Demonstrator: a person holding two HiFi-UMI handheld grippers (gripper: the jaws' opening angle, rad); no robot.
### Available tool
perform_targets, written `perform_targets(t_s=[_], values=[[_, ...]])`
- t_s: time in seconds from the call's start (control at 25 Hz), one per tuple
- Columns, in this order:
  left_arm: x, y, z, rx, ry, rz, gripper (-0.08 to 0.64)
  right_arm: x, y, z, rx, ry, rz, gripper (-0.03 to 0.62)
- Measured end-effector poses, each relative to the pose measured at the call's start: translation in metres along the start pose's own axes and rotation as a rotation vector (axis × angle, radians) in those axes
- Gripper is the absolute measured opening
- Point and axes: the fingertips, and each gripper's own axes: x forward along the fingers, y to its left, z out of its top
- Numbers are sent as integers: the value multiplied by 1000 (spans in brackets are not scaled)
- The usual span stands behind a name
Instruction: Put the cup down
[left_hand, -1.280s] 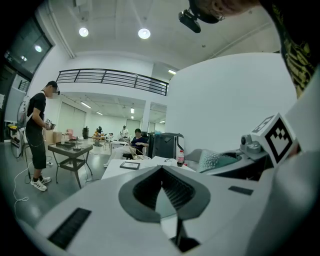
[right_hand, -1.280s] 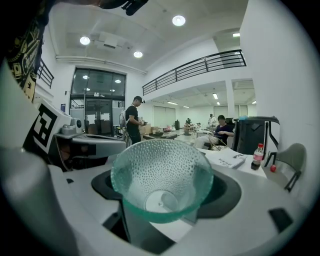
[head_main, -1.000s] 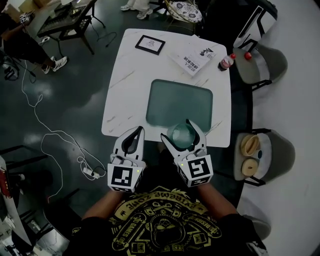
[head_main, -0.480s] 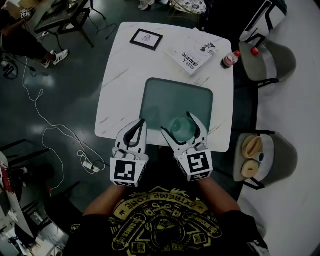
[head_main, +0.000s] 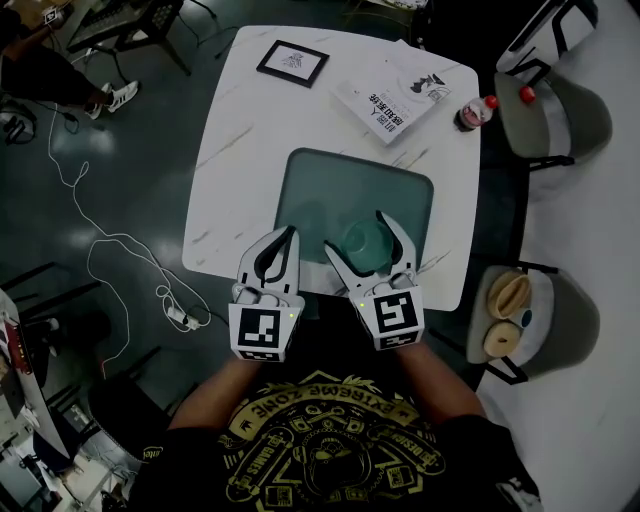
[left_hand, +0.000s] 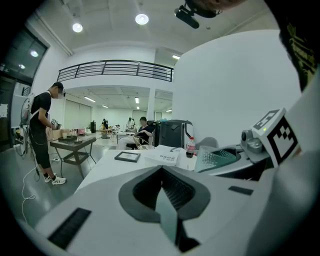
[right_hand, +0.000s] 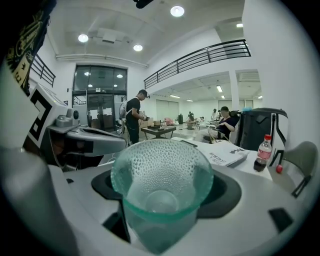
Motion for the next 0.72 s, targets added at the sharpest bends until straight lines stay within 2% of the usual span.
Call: perform_targets(t_s=[0.36, 0.72], values=[[30, 12, -23, 5, 62, 39, 11, 28, -26, -17, -8, 29, -8, 399], [52, 15, -39, -2, 110, 36, 11, 52, -39, -37, -2, 45, -12, 399]])
